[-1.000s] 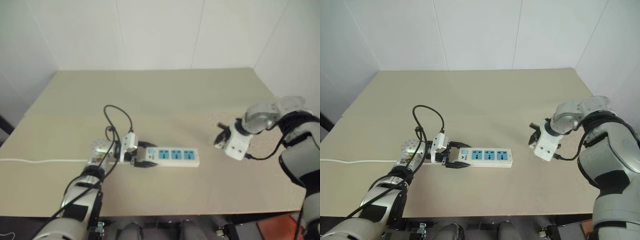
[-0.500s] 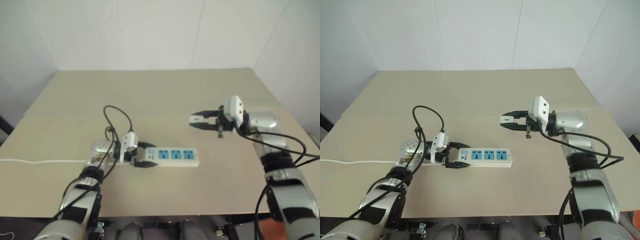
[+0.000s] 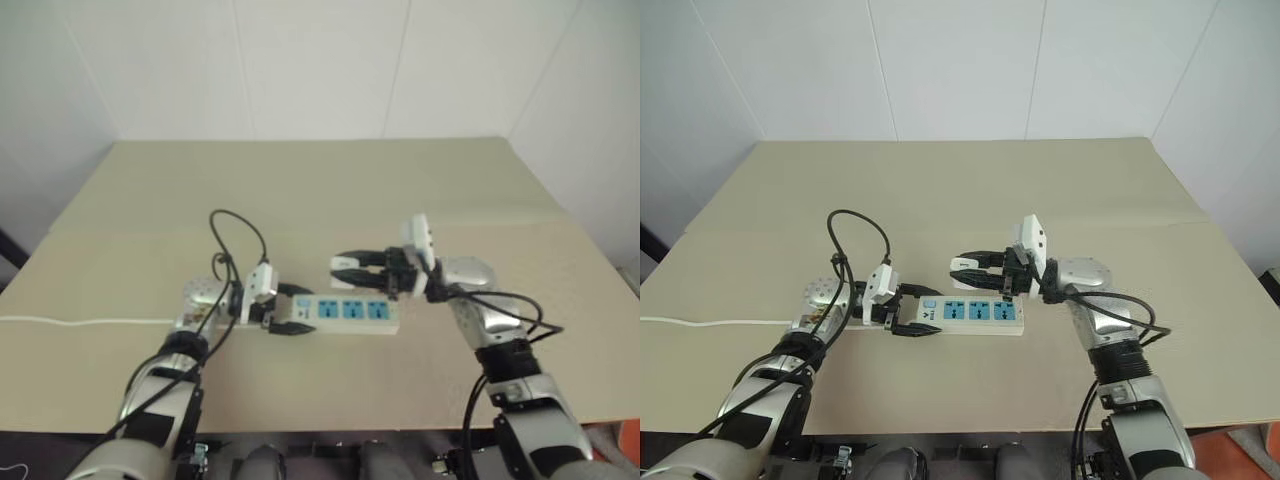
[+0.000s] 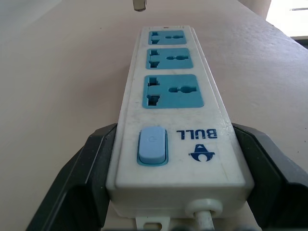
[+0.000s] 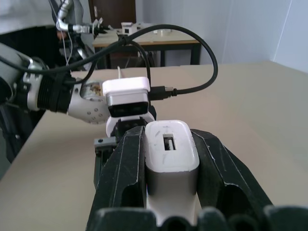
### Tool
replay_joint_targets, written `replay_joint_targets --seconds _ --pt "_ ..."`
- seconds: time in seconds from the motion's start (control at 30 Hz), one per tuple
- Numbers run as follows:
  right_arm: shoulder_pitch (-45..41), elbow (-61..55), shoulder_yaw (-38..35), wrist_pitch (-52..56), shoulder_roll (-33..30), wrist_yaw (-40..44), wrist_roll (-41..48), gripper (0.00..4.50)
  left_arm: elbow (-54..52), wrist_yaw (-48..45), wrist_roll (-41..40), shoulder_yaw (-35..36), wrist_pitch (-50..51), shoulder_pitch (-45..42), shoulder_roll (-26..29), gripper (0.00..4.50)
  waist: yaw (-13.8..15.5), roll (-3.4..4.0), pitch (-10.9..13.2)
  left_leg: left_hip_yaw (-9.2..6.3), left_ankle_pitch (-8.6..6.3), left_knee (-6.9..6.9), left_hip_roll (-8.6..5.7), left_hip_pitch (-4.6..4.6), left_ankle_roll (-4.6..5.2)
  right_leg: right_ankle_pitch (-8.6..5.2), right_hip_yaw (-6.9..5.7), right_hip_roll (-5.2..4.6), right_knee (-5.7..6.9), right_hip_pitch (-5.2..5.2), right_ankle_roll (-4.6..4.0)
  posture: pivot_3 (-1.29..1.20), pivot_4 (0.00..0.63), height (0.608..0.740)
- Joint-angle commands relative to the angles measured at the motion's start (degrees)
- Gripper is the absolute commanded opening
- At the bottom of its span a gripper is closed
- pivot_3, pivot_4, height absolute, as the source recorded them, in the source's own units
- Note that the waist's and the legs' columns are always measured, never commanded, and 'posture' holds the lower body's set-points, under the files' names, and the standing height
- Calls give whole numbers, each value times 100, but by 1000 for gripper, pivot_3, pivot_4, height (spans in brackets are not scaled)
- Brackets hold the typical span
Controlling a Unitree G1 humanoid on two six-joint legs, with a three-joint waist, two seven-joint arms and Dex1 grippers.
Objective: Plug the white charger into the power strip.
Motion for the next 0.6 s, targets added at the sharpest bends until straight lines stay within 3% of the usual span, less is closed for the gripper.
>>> replay_joint_targets --seconds 0.03,0.6 --pt "-199 66 -223 222 112 2 222 1131 182 -27 335 -292 -8 103 51 3275 9 0 0 0 0 0 0 0 0 0 0 0 0 0 0 0 150 740" --pt "-232 703 -55 -205 284 436 -336 1131 266 -24 313 -299 -8 37 72 3275 7 0 0 0 0 0 0 0 0 0 -1 1 -1 -1 1 0 150 740"
